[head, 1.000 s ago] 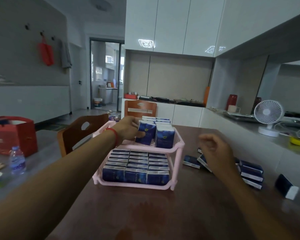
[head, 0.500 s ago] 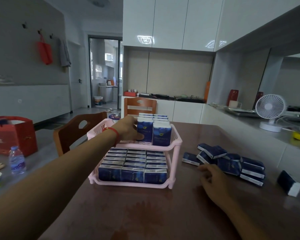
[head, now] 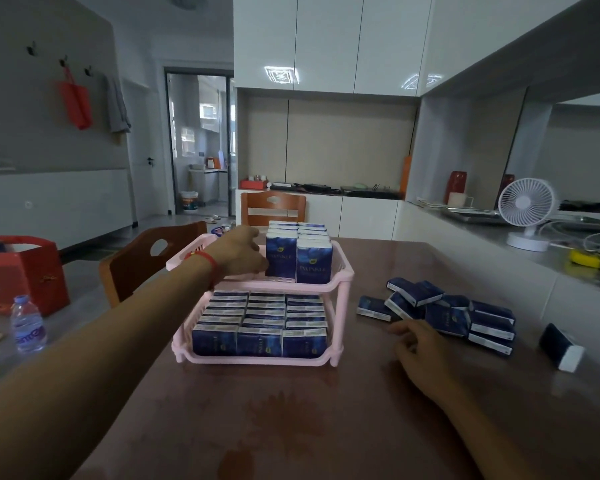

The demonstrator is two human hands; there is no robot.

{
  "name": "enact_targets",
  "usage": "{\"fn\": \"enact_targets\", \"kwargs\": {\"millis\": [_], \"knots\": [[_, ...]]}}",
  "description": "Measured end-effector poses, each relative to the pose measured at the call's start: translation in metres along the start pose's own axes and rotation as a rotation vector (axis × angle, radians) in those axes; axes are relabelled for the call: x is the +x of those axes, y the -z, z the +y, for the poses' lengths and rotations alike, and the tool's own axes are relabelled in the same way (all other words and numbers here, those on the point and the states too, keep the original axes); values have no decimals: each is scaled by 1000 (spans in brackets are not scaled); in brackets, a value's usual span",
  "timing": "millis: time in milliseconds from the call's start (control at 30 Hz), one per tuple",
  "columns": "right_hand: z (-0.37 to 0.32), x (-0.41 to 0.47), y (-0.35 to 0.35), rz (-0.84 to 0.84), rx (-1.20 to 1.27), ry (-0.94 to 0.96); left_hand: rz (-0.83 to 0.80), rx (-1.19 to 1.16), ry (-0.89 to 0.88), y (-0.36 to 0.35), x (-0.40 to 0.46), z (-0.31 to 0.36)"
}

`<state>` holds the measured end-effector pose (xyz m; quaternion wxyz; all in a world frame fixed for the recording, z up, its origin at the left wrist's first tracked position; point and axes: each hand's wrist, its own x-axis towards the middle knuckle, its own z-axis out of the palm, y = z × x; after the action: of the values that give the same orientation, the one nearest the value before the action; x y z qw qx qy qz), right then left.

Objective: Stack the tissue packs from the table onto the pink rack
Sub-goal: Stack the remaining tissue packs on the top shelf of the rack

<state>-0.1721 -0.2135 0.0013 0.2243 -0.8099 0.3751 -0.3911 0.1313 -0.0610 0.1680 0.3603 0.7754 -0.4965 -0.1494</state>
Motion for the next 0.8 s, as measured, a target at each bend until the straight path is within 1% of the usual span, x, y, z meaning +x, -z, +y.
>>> {"fn": "enact_targets", "kwargs": {"millis": [33,67,133,167,200,233,300,367,467,533,567,600,633,733,800], "knots": [[0,0,1,8,12,-17,98,14,-24,-2,-8,3],[0,1,3,15,9,-37,230,37,-74,-4,-18,6],[-1,5,12,55,-20,-79,532,83,-261,-12,-45,11],[-2,8,18,87,-34,-101,647,91,-377,-17,-59,13],[-5,11,26,122,-46,-119,712,85,-491,-24,-73,15],[-5,15,35,158,-48,-135,722,73,-597,-33,-86,18],[-3,20,54,243,-62,-152,639,75,-763,-60,-111,24],[10,21,75,353,-82,-176,457,93,-848,-98,-127,29],[40,15,106,534,-169,-240,164,126,-864,-164,-133,32],[61,9,126,645,-254,-306,16,129,-832,-202,-126,35],[72,6,136,675,-291,-342,-41,117,-799,-219,-120,38],[82,3,145,673,-316,-383,-78,105,-766,-233,-113,42],[94,2,151,638,-329,-434,-104,98,-735,-245,-104,47],[124,3,161,470,-277,-603,-144,93,-659,-275,-80,63],[134,5,163,475,-182,-648,-148,89,-629,-287,-68,70]]}}
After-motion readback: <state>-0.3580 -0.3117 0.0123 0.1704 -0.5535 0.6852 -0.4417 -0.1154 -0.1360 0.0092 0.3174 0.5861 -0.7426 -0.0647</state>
